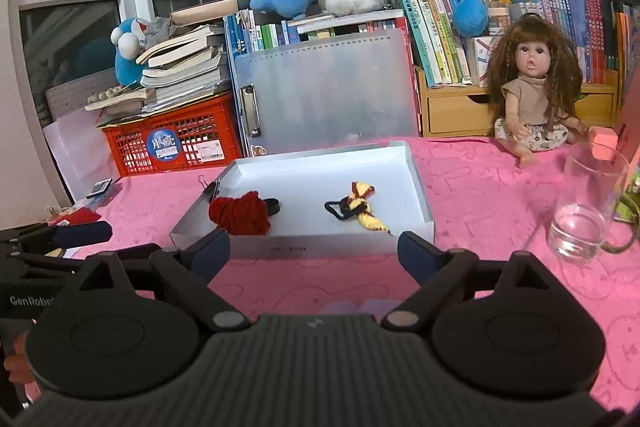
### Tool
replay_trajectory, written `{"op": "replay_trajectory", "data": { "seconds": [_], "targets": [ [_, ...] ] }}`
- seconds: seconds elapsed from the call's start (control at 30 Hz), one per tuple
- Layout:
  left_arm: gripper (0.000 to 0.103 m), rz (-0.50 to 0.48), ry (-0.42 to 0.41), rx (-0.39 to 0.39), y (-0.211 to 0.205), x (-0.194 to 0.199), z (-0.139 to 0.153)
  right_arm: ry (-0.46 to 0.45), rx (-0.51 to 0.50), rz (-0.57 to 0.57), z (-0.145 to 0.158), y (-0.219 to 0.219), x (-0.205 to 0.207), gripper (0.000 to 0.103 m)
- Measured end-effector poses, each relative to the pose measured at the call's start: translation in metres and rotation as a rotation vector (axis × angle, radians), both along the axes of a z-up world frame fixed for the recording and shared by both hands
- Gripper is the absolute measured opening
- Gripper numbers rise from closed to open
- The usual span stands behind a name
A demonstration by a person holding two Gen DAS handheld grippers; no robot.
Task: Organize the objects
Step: 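Move the left tool to the green checked cloth while the right tool approaches the white fluffy ball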
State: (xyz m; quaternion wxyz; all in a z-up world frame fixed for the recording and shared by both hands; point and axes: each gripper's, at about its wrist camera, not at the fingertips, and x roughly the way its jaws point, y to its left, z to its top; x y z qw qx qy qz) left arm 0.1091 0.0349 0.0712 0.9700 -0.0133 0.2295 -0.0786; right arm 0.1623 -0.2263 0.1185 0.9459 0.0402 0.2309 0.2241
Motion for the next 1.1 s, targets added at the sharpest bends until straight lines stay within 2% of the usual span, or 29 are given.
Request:
{"op": "replay_trajectory", "data": {
  "seconds": [0.67, 1.1],
  "targets": [
    [0.096, 0.039, -0.027, 0.042, 0.016, -0.043, -0.026, 0.027, -0.112, 0.013, -0.035, -0.003, -0.045, 0.097],
    [0.097, 0.065, -0.005, 0.056, 0.019, -0.054, -0.042, 0.016, -0.187, 0.037, -0.048, 0.002, -0.067, 0.099]
  ]
}}
